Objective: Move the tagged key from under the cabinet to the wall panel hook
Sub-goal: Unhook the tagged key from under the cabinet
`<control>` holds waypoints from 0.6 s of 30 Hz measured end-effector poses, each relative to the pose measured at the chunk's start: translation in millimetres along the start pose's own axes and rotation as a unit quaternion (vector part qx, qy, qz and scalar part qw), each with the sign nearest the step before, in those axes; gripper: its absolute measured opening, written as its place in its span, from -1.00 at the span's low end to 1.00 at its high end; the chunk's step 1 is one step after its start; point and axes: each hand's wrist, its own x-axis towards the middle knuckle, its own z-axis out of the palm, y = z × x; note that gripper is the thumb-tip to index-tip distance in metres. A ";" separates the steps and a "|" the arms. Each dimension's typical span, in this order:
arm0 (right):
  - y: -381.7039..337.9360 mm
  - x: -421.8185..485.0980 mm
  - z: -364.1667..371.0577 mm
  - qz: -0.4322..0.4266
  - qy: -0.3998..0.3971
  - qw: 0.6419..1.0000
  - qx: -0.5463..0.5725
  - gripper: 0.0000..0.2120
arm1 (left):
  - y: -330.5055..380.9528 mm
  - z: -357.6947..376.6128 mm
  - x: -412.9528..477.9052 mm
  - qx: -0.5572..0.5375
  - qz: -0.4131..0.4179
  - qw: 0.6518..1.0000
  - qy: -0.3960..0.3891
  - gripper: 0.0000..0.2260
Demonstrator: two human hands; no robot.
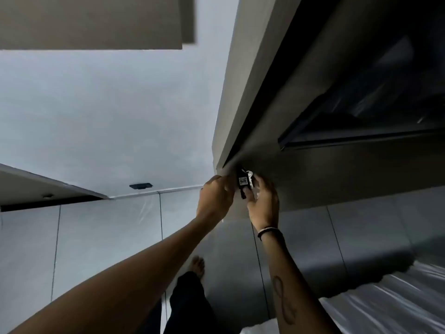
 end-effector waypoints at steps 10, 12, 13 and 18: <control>7.5 47.2 14.9 0.085 -0.067 0.993 0.040 -0.62 | -3.6 27.9 43.8 -0.052 -0.099 0.994 0.004 -0.84; 7.2 48.0 18.1 0.097 -0.082 0.991 0.051 -0.69 | -6.0 30.4 46.3 -0.076 -0.119 0.990 0.012 -0.85; 8.3 48.2 19.4 0.106 -0.081 0.989 0.065 -0.73 | -6.9 30.0 45.9 -0.091 -0.130 0.987 0.015 -0.86; 5.3 41.3 14.3 0.147 -0.093 0.968 0.182 -0.84 | -11.3 14.1 37.2 -0.185 -0.180 0.966 -0.002 -0.91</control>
